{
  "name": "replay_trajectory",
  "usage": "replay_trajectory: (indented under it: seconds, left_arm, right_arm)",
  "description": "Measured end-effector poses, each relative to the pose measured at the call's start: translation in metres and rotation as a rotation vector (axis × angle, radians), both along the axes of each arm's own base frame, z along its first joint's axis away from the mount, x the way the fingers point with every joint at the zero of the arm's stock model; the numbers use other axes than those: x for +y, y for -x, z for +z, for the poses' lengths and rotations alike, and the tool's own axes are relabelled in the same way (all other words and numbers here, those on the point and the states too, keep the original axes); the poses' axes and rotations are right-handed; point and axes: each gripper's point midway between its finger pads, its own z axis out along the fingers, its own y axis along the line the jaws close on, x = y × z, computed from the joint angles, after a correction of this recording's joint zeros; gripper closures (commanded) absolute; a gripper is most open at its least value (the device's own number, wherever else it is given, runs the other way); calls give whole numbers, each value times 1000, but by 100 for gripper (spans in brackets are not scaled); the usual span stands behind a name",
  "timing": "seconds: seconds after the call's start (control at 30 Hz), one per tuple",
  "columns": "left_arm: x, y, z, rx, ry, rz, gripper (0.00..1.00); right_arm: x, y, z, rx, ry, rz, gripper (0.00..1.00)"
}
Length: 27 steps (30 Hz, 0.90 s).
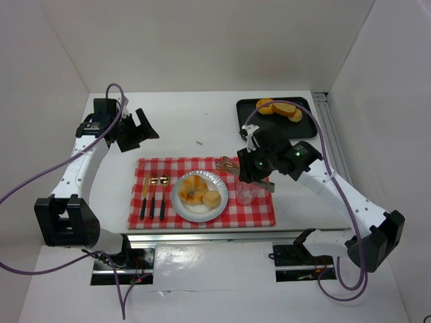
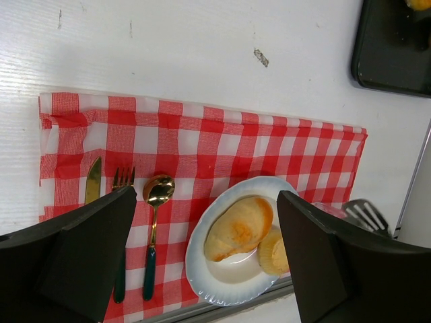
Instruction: Place the bread
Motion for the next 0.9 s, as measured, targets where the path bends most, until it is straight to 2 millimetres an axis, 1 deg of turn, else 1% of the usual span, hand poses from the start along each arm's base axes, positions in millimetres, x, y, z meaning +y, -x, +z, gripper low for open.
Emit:
replay_trajectory:
  seconds: [0.13,0.23,0.3,0.4,0.57,0.63,0.7,0.77,0.83,0.87,0.9]
  left_arm:
    - [0,0,0,0,0,0,1]
    - [0,0,0,0,0,-1,1]
    - [0,0,0,0,1,-1,1]
    - [0,0,0,0,2,-3,1]
    - [0,0,-1,2,1,-3,1]
    - [0,-1,-3,8,2,-2,1]
    - [0,-1,-5,16,-1,1,1]
    - [1,-1,-6,20,-3,2,1]
    - [1,-1,-7,20,-4,2,1]
    - [1,-1,-7,20,-4,2,1]
    - [1,-1,-7,20,-4,2,1]
  right_arm:
    - [-5,-25,4,-64,20,-81,52]
    - [-1,-49,6,-118,22,-129,52]
    - [3,-70,5,-161,30,-164,52]
    - [13,-111,-4,-233,51,-227,52]
    - [21,-179,-34,-297,84,-320,52]
    - [27,-210,-46,-324,92,-356,48]
    - [31,-237,-64,-345,110,-390,43]
    - [34,-252,-87,-342,135,-403,42]
    - [38,-260,-110,-332,159,-407,36]
    - [39,-262,-122,-325,168,-408,24]
    - [39,-264,-131,-315,177,-412,18]
